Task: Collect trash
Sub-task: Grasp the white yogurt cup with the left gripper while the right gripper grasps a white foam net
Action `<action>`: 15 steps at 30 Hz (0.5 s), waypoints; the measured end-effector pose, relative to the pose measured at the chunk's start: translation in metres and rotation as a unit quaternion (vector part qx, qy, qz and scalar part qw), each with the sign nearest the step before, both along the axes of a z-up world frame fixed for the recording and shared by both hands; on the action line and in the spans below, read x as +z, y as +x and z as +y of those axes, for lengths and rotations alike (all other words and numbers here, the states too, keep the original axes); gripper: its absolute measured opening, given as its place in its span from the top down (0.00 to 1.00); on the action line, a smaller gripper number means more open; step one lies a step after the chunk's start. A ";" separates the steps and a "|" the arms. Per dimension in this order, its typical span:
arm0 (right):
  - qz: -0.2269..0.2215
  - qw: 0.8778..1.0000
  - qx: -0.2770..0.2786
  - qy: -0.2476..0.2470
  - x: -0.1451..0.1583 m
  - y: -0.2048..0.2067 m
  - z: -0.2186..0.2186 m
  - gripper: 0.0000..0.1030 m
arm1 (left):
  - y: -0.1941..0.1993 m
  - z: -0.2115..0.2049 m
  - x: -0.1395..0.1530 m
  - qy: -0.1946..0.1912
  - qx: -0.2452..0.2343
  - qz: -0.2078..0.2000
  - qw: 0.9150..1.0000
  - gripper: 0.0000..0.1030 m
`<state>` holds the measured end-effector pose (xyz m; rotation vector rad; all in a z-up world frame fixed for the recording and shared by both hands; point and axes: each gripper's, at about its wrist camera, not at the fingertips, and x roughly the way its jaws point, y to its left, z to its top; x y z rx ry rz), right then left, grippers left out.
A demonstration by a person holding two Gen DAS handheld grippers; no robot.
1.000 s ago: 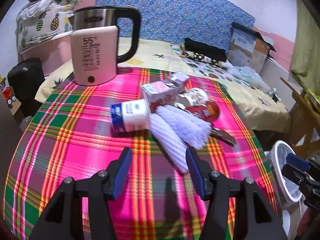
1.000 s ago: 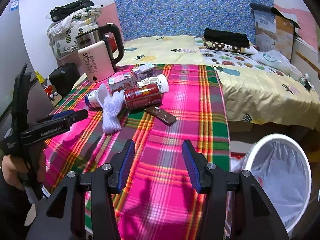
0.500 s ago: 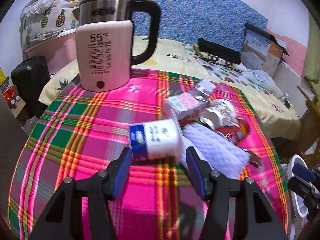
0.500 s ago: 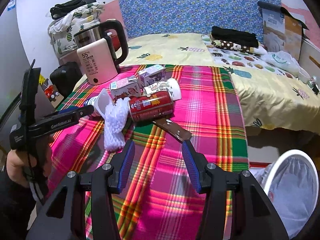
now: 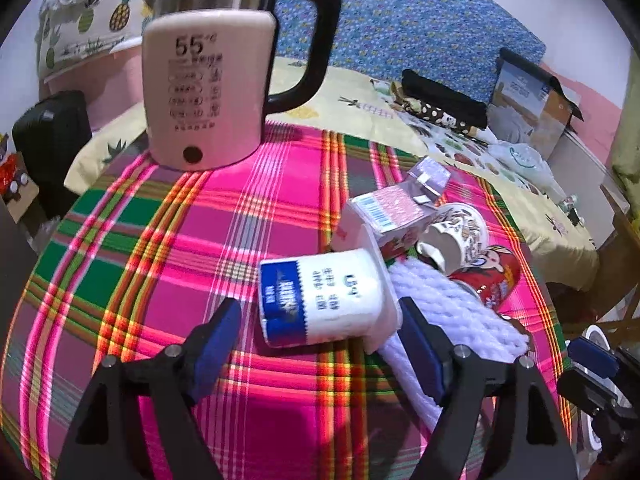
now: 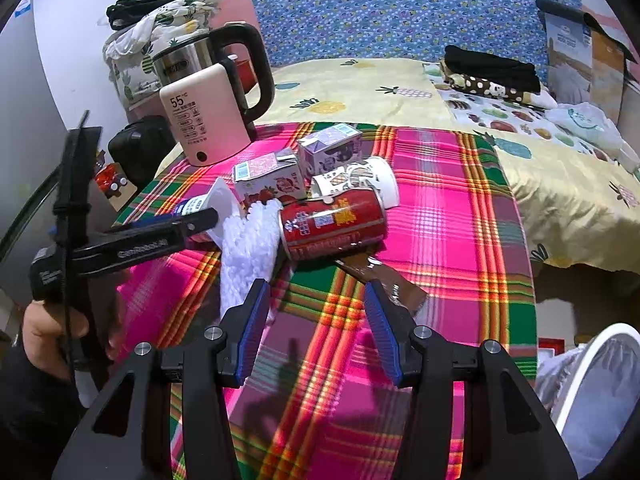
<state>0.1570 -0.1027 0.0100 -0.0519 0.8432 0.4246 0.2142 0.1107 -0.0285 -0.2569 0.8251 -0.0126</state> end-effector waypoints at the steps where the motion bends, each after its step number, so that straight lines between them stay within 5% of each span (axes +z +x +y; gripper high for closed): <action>1: 0.000 1.000 0.002 0.001 0.000 0.000 0.002 0.51 | -0.001 0.003 -0.001 -0.007 0.002 -0.001 1.000 0.35; 15: 0.015 1.000 0.024 0.003 -0.012 0.015 0.038 0.51 | -0.029 0.024 0.003 0.006 0.006 -0.026 1.000 0.38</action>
